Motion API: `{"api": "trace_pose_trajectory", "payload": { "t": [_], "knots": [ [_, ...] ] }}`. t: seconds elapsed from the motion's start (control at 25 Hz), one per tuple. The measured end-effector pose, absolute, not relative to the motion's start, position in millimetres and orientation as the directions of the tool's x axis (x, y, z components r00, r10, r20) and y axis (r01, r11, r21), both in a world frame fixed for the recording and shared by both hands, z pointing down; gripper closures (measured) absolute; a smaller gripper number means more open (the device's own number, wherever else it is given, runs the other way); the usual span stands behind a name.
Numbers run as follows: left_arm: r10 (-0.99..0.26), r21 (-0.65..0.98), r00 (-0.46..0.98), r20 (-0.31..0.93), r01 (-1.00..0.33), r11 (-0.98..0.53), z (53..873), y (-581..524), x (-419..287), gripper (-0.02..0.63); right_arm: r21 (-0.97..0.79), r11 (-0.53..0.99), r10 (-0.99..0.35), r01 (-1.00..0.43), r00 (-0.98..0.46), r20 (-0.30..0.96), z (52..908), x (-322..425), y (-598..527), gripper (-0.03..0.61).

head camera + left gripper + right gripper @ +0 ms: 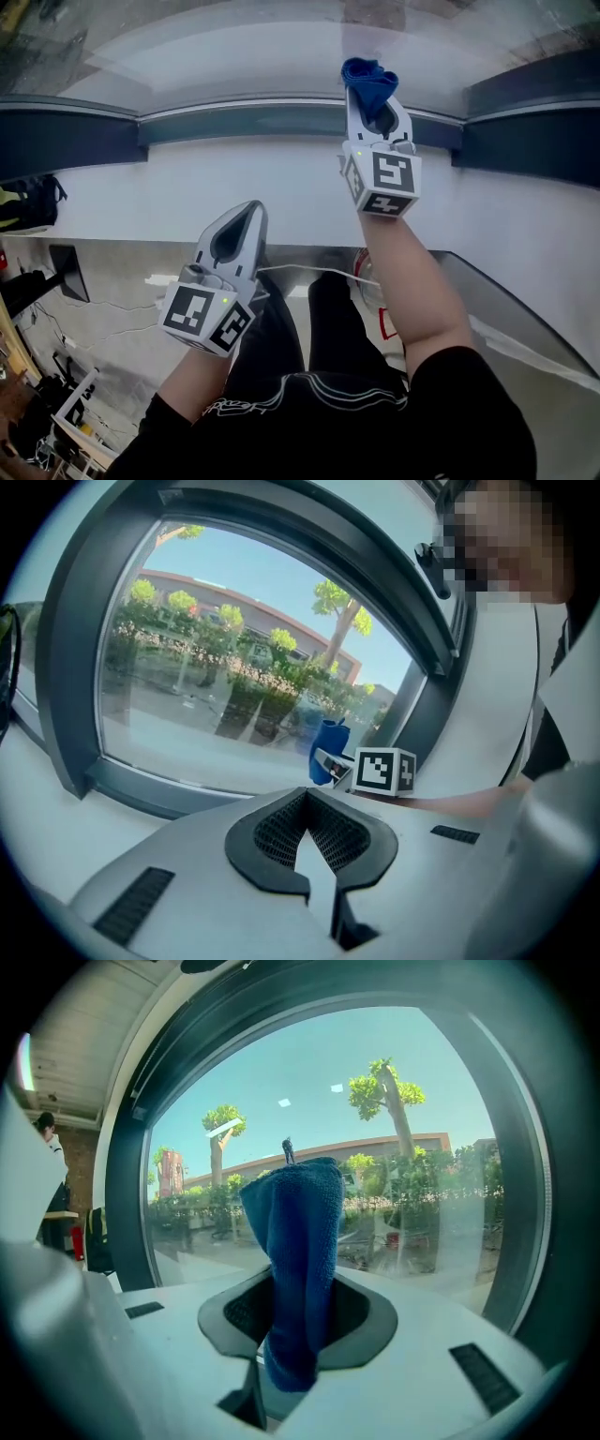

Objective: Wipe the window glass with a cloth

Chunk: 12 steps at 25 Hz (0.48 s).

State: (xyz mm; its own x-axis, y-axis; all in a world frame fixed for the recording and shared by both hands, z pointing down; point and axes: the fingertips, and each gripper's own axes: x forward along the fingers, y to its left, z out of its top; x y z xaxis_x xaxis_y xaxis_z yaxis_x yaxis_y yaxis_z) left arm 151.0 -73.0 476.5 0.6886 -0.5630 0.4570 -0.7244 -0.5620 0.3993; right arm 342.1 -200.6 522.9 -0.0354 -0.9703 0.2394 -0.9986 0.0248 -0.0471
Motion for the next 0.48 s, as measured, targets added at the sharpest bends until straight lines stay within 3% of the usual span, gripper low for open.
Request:
{"api": "trace_pose_trajectory", "payload": {
  "t": [0.48],
  "knots": [
    [-0.484, 0.385, 0.744, 0.461, -0.659, -0.646, 483, -65, 254, 0.611, -0.024, -0.115, -0.969, -0.993, 0.107, 0.221, 530, 478, -162, 0.485]
  ]
}}
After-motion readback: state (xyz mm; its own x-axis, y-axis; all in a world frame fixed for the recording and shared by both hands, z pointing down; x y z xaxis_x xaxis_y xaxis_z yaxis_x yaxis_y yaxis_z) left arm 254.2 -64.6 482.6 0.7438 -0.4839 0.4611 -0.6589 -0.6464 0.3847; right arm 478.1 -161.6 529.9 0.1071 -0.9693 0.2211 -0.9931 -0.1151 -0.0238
